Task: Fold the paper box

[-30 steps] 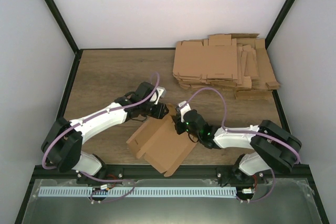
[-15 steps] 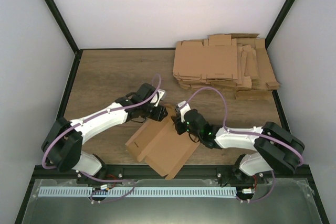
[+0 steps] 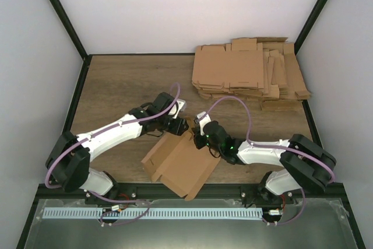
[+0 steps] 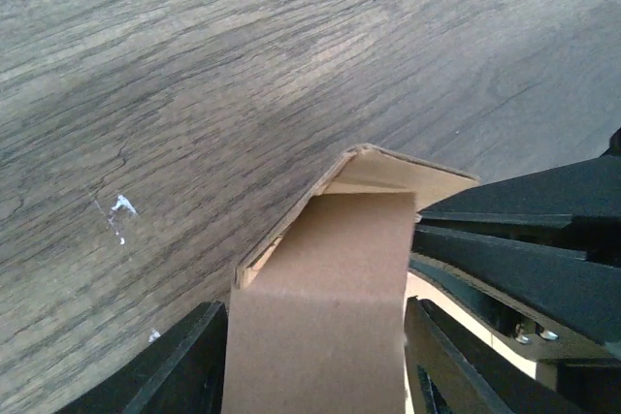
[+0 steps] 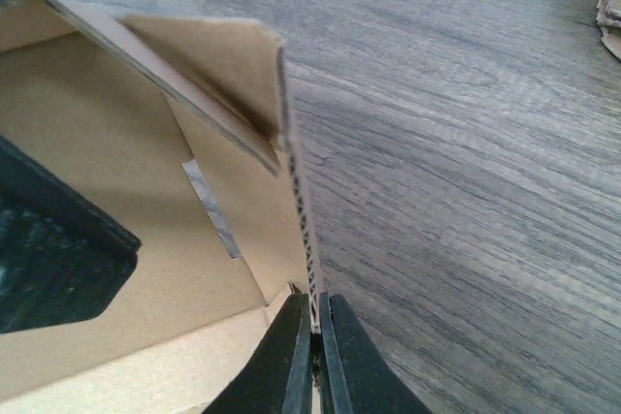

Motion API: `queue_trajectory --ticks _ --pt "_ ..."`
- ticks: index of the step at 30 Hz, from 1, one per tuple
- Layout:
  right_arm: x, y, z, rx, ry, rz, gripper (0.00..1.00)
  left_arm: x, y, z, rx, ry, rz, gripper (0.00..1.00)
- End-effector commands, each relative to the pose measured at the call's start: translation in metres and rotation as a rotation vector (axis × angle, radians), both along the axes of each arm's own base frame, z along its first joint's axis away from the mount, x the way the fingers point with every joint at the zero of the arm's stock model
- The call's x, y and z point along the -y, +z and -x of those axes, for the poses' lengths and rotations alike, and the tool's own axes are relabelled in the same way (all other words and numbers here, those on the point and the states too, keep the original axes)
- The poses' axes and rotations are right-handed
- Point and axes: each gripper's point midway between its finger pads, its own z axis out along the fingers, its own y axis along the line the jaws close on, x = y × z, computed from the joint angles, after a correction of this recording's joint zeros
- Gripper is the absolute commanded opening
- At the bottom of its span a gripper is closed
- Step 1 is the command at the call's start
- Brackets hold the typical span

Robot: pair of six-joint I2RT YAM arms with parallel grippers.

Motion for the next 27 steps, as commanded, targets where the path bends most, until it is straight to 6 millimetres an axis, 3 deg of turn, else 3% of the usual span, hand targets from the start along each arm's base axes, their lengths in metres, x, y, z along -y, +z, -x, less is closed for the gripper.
queue_trajectory --ticks 1,8,15,22,27 --pt "-0.001 0.001 -0.002 0.009 -0.02 -0.011 0.01 0.013 0.024 -0.001 0.021 -0.02 0.076 0.55" --pt "0.002 -0.005 0.001 0.001 -0.016 -0.003 0.01 0.022 0.049 0.001 0.017 -0.011 0.176 0.82" --pt "0.0 -0.003 0.002 0.014 0.003 0.001 0.01 0.018 0.074 -0.005 0.038 0.02 0.226 0.99" --pt "0.0 -0.003 0.002 0.02 0.012 0.006 0.01 -0.008 0.105 -0.021 0.061 0.084 0.304 0.99" --pt "0.0 -0.003 0.002 0.021 0.011 0.006 0.01 -0.035 0.106 -0.034 0.054 0.121 0.312 0.95"
